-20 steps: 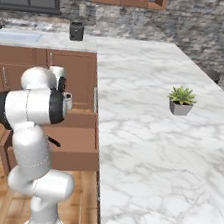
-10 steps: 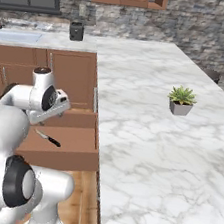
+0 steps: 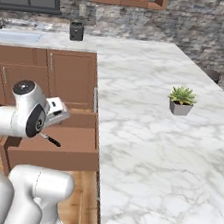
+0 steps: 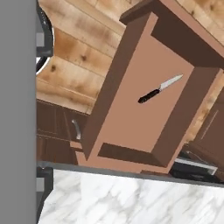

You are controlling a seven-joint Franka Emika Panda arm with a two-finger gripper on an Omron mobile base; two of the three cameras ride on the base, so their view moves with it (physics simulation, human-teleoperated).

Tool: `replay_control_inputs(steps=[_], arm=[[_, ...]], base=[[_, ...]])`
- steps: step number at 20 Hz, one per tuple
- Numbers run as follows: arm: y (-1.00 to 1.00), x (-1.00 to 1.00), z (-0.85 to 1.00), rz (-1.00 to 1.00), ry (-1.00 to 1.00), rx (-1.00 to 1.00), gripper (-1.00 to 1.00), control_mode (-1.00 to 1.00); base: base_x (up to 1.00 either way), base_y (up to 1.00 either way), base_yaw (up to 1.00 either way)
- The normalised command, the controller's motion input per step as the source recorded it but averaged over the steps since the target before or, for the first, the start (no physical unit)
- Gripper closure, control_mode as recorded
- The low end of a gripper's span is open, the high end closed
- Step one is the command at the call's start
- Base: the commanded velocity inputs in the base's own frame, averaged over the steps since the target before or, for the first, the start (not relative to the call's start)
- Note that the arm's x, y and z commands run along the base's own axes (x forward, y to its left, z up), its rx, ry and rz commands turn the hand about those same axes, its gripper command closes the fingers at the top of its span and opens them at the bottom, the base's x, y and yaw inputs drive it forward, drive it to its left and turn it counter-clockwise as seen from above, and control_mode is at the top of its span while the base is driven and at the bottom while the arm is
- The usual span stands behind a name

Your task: Pick up the metallic utensils from the counter and place them in the open drawer. Make sure not to pick up any wooden utensils.

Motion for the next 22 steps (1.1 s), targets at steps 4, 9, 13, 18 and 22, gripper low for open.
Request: replay_control_inputs(steps=[4,9,13,18,22], arm=[[-0.25,-0.61,0.55,-0.28,0.18,0.00,-1.00,-1.00],[-0.04,-0.31,0.37,-0.22,0.25,0.00,-1.00,-1.00],[0.00,-0.05,0.06,-0.17,0.14,0.01,-1.00,-1.00],[-0.12,-0.58,0.00,-0.01,0.00,0.19,-1.00,-1.00],[-0.10,-0.31,0.00,0.00,0.00,0.14,-1.00,-1.00]], base=[[0.00,0.00,0.00],[0.00,0.00,0.00],[0.00,0.00,0.00],[0.00,0.00,0.00],[0.00,0.00,0.00]])
